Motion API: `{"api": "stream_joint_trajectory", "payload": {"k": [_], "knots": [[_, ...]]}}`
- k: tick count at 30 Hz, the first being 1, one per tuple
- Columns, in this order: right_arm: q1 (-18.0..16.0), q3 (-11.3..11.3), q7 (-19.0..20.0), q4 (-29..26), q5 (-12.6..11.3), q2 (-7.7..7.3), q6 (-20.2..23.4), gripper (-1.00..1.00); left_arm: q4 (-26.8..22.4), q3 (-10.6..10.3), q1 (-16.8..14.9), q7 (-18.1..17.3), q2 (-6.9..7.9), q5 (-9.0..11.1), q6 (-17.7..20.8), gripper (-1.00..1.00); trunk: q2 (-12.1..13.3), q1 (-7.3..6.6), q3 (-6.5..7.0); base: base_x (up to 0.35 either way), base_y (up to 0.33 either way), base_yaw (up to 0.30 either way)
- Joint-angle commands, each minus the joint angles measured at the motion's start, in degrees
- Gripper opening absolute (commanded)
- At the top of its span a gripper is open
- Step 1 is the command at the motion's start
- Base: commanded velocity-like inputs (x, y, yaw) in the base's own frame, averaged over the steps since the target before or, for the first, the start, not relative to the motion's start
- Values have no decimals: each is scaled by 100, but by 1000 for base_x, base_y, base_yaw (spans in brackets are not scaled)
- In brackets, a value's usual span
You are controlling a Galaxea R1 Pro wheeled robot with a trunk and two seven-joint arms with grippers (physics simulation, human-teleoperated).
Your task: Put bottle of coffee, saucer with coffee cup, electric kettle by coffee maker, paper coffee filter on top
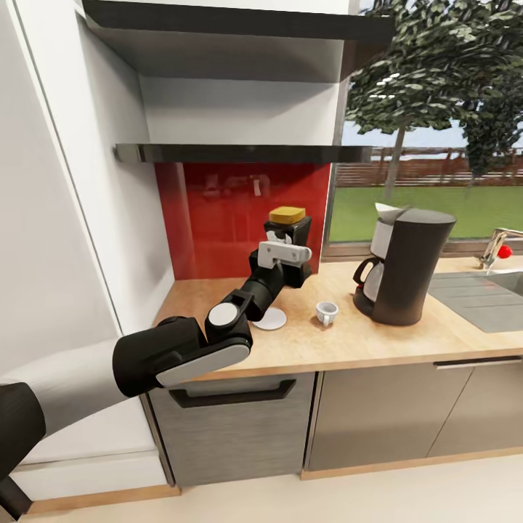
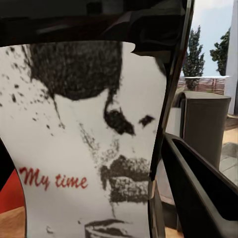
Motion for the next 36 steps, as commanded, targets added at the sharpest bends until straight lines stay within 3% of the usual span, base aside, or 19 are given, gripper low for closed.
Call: {"api": "stream_joint_trajectory", "payload": {"k": [1,36], "knots": [[-4,25,-3,4,9,-1,-17,100,-9,-11,-10,24,2,7,11,-100,-47,23,-26,0,0,0],[-4,26,-5,6,9,6,-17,100,-34,-25,-10,27,-6,7,2,-100,-1450,792,-654,0,0,0]]}}
